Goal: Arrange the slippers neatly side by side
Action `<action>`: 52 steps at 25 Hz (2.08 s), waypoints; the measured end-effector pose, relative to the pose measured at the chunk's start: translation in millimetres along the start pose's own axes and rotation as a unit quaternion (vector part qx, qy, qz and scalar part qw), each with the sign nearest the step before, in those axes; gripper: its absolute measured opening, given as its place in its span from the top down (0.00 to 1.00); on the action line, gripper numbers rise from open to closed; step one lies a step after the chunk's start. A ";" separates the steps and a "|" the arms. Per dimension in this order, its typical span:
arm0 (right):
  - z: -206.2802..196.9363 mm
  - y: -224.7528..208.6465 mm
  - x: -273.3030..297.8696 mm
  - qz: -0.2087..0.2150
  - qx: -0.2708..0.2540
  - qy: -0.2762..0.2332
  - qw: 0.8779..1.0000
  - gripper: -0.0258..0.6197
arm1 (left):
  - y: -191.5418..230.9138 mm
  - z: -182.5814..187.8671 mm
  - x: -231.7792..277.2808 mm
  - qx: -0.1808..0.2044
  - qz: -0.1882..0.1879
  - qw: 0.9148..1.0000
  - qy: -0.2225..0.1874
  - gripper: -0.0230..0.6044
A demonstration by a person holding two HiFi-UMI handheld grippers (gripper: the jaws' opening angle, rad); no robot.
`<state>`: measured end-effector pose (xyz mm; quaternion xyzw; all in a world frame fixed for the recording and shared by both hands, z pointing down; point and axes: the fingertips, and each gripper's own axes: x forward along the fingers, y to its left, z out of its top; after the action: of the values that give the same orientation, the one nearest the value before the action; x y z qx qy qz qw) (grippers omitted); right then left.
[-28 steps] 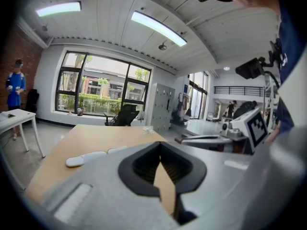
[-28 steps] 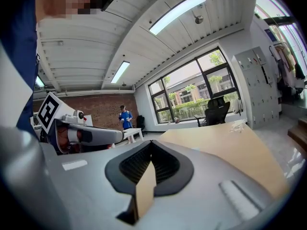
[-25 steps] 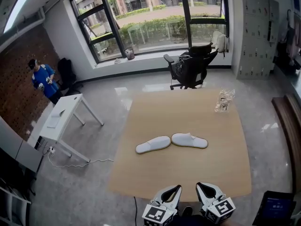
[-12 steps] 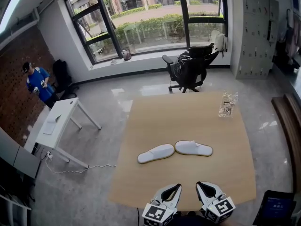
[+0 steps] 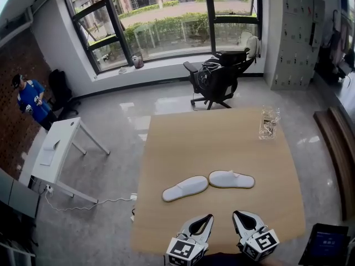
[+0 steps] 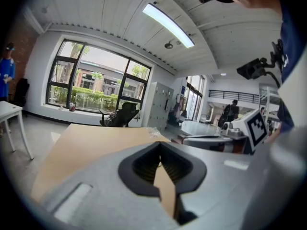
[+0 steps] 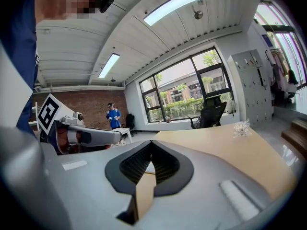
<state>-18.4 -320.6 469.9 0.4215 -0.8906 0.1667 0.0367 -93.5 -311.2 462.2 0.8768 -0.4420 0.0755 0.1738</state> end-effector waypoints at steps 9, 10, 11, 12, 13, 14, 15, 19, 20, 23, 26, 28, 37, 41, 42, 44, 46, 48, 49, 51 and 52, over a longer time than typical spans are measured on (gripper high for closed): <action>-8.0 -30.0 24.5 -0.058 -0.006 0.037 0.998 0.94 | 46.5 -2.4 10.7 -0.015 0.003 1.000 0.002 0.96; -7.6 -36.5 28.1 -0.062 -0.013 0.042 0.997 0.94 | 53.9 -4.1 13.0 -0.012 0.008 1.000 0.005 0.96; -7.7 -43.3 32.3 -0.063 -0.023 0.047 0.997 0.94 | 61.9 -6.5 15.8 -0.005 0.014 1.000 0.008 0.96; -7.6 -50.5 37.1 -0.064 -0.036 0.051 0.996 0.94 | 69.9 -9.1 19.0 0.005 0.021 1.000 0.012 0.96; -9.1 -58.0 41.9 -0.065 -0.051 0.057 0.995 0.94 | 78.0 -12.2 22.6 0.017 0.029 0.999 0.018 0.96; -14.2 -65.5 46.1 -0.064 -0.065 0.066 0.994 0.94 | 86.5 -16.7 26.3 0.033 0.038 0.998 0.025 0.96; -20.5 -72.9 49.8 -0.063 -0.077 0.076 0.992 0.94 | 95.6 -23.5 29.7 0.050 0.049 0.997 0.033 0.96; -34.1 -100.6 70.3 -0.059 -0.132 0.095 0.985 0.94 | 126.8 -48.2 39.1 0.066 0.078 0.993 0.056 0.95; -39.1 -107.3 76.9 -0.056 -0.143 0.101 0.983 0.94 | 135.5 -53.1 41.8 0.071 0.083 0.992 0.064 0.93; -56.1 -129.3 94.8 -0.054 -0.166 0.122 0.977 0.94 | 162.1 -71.2 50.5 0.093 0.096 0.987 0.090 0.92; -70.4 -146.3 106.5 -0.057 -0.169 0.140 0.974 0.94 | 183.9 -94.2 57.9 0.117 0.105 0.980 0.119 0.90; -79.6 -157.6 113.6 -0.059 -0.167 0.151 0.973 0.94 | 197.4 -110.4 64.8 0.122 0.108 0.976 0.143 0.87; -125.7 -191.1 136.3 -0.034 -0.175 0.200 0.964 0.81 | 242.1 -171.7 81.3 0.119 0.097 0.959 0.238 0.76; -140.2 -207.2 150.6 -0.022 -0.192 0.226 0.955 0.77 | 255.6 -186.7 92.1 0.161 0.076 0.946 0.270 0.76; -143.6 -210.5 154.9 -0.017 -0.199 0.232 0.952 0.77 | 259.1 -190.7 94.6 0.178 0.068 0.941 0.281 0.76; -149.1 -214.6 162.7 -0.002 -0.216 0.240 0.946 0.77 | 265.2 -196.6 97.9 0.210 0.052 0.929 0.300 0.76; -152.9 -215.0 168.2 0.016 -0.235 0.248 0.940 0.77 | 269.7 -198.4 98.5 0.231 0.039 0.921 0.311 0.76; -157.2 -216.0 170.9 0.030 -0.250 0.261 0.932 0.77 | 273.4 -200.1 98.0 0.236 0.031 0.917 0.321 0.76; -161.1 -218.0 170.8 0.033 -0.254 0.271 0.928 0.77 | 275.0 -202.4 97.8 0.234 0.028 0.915 0.327 0.76; -174.9 -223.3 168.6 0.035 -0.244 0.288 0.925 0.77 | 278.6 -210.0 96.7 0.221 0.028 0.915 0.336 0.76; -181.5 -226.0 167.2 0.034 -0.234 0.294 0.926 0.77 | 280.6 -213.8 95.6 0.213 0.030 0.916 0.339 0.76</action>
<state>33.1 -517.7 735.4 0.3027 -0.8671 0.0710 0.3893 -256.6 -457.4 754.8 0.8010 -0.3560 0.4661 0.1202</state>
